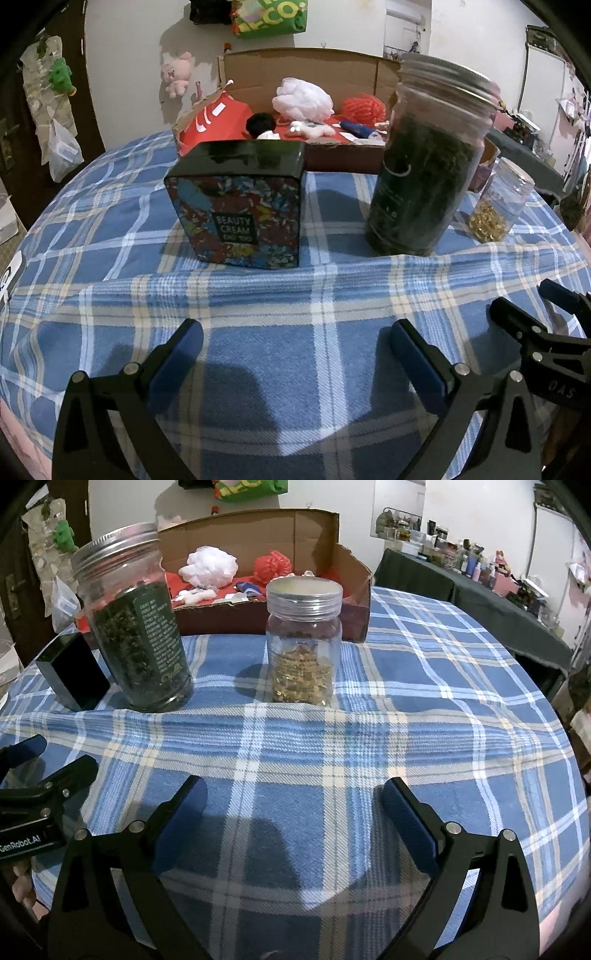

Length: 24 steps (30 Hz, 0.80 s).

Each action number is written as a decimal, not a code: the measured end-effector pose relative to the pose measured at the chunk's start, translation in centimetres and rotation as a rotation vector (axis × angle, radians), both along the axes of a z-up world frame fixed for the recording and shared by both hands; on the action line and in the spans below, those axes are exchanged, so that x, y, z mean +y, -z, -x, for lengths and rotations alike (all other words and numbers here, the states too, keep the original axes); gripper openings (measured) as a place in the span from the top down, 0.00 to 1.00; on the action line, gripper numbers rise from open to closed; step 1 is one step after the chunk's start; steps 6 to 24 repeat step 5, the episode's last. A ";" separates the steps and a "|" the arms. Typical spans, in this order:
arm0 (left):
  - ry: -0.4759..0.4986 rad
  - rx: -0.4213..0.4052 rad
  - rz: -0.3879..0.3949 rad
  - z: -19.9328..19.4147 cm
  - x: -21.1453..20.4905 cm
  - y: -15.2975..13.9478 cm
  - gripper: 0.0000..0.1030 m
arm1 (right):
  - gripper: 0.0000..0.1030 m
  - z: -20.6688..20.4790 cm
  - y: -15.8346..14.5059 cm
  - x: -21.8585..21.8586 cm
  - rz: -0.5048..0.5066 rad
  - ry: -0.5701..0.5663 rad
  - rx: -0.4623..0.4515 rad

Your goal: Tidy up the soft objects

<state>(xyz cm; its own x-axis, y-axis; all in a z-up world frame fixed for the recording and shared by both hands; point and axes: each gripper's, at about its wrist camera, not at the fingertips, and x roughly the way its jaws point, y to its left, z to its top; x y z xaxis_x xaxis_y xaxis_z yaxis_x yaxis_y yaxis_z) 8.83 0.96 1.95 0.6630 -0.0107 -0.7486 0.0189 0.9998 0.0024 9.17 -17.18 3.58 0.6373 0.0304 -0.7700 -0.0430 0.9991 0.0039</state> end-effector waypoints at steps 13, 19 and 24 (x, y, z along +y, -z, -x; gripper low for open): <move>-0.006 -0.003 0.000 -0.1 0.1 0.1 0.00 | 0.05 0.0 0.0 0.0 -0.001 0.000 0.001; -0.006 -0.003 0.000 -0.1 0.1 0.1 0.00 | 0.05 0.0 0.0 0.0 -0.001 0.000 0.001; -0.006 -0.003 0.000 -0.1 0.1 0.1 0.00 | 0.05 0.0 0.0 0.0 -0.001 0.000 0.001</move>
